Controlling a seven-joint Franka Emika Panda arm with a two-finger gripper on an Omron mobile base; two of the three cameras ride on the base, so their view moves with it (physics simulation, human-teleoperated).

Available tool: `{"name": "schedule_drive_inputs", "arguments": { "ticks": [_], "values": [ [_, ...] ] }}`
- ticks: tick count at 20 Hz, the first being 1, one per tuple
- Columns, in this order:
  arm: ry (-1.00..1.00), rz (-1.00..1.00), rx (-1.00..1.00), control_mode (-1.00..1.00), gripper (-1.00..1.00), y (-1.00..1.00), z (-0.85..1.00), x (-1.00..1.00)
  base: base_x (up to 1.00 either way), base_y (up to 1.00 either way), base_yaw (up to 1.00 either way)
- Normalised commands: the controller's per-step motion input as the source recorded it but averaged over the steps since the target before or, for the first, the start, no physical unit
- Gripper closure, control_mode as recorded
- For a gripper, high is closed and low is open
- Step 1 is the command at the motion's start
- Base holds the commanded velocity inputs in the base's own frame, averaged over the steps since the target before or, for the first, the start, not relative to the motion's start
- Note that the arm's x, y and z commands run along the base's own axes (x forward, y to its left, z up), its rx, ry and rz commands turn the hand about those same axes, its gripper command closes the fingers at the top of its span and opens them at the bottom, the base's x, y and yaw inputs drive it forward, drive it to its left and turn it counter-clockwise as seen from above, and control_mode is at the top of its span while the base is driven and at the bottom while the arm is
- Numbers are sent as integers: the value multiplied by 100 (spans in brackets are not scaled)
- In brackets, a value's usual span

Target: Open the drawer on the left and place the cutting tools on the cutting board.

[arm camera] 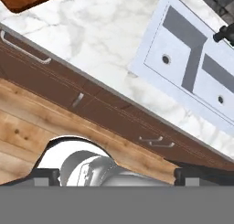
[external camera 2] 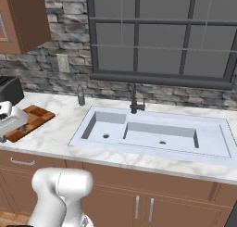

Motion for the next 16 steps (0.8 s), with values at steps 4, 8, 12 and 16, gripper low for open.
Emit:
{"name": "schedule_drive_inputs", "arguments": {
  "ticks": [4, 8, 12, 16],
  "values": [
    [0, 10, -21, -100, -100, 27, -42, -29, 0, 0, 0],
    [0, 9, -21, -100, -100, 27, -47, -18, 0, 0, 0],
    [0, 7, -20, -100, -100, 18, -45, -8, 0, 0, 0],
    [-4, 5, -18, -100, -100, 7, -40, -4, 0, 0, 0]
  ]
}}
